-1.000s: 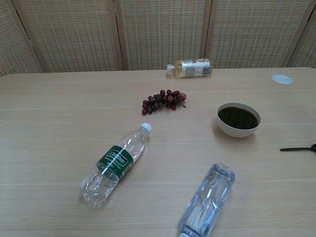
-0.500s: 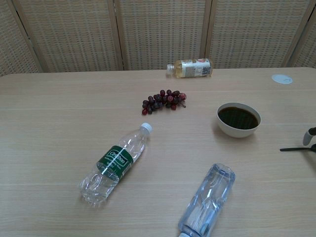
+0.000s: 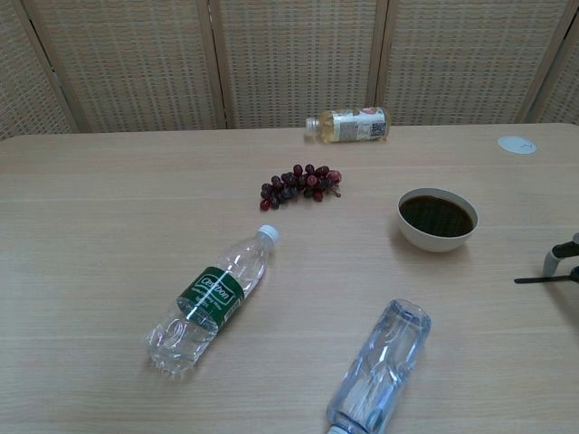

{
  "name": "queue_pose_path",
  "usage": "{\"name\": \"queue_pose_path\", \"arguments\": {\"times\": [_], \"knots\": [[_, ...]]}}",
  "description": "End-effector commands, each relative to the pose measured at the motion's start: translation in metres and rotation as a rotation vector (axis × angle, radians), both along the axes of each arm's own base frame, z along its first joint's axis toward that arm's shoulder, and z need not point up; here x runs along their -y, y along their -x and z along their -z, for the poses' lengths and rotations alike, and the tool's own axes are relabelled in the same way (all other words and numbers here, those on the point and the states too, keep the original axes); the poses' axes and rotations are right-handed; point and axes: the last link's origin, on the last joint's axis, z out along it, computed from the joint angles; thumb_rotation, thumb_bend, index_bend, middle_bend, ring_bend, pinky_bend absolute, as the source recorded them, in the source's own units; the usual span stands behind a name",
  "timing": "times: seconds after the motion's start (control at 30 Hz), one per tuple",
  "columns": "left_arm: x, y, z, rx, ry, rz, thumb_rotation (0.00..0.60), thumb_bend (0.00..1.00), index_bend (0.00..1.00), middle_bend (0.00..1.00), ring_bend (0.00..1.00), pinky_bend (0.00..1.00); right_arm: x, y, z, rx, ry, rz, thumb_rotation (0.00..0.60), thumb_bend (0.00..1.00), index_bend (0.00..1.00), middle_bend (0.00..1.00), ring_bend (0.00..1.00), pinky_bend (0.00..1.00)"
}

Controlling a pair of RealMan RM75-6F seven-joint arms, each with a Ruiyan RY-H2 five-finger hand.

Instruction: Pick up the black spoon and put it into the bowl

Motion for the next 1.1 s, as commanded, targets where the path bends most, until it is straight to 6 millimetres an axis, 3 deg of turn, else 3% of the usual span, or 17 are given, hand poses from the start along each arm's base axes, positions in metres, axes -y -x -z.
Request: {"name": "queue_pose_path", "arguments": {"times": [0.03, 0.27, 0.4, 0.57, 0.77, 0.9, 1.1], "knots": [[0.000, 0.001, 0.000, 0.001, 0.000, -0.001, 0.600, 0.26, 0.00, 0.00, 0.00, 0.00, -0.006, 0.001, -0.002, -0.001, 0.000, 0.005, 0.600, 0.82, 0.27, 0.98, 1.00, 1.00], [-0.002, 0.000, 0.002, 0.004, 0.006, 0.006, 0.600, 0.26, 0.00, 0.00, 0.00, 0.00, -0.018, -0.010, -0.015, 0.041, 0.046, -0.035, 0.600, 0.82, 0.28, 0.97, 1.00, 1.00], [-0.002, 0.000, 0.002, 0.005, 0.003, 0.007, 0.600, 0.26, 0.00, 0.00, 0.00, 0.00, -0.020, -0.018, -0.029, 0.059, 0.096, -0.078, 0.600, 0.82, 0.28, 0.90, 0.99, 0.99], [-0.002, 0.001, 0.002, 0.006, 0.000, 0.003, 0.600, 0.26, 0.00, 0.00, 0.00, 0.00, -0.027, -0.027, -0.048, 0.096, 0.201, -0.119, 0.600, 0.82, 0.29, 0.70, 0.79, 0.88], [-0.002, 0.002, 0.001, 0.005, -0.005, 0.003, 0.600, 0.26, 0.00, 0.00, 0.00, 0.00, -0.036, -0.033, -0.057, 0.146, 0.311, -0.143, 0.600, 0.73, 0.29, 0.49, 0.51, 0.71], [-0.003, 0.002, 0.001, 0.000, -0.008, 0.003, 0.600, 0.26, 0.00, 0.00, 0.00, 0.00, -0.042, -0.034, -0.062, 0.168, 0.373, -0.163, 0.600, 0.66, 0.29, 0.34, 0.32, 0.53], [-0.004, 0.000, 0.001, 0.003, -0.011, 0.013, 0.600, 0.26, 0.00, 0.00, 0.00, 0.00, -0.055, -0.036, -0.068, 0.194, 0.453, -0.220, 0.600, 0.59, 0.29, 0.26, 0.21, 0.38]]}}
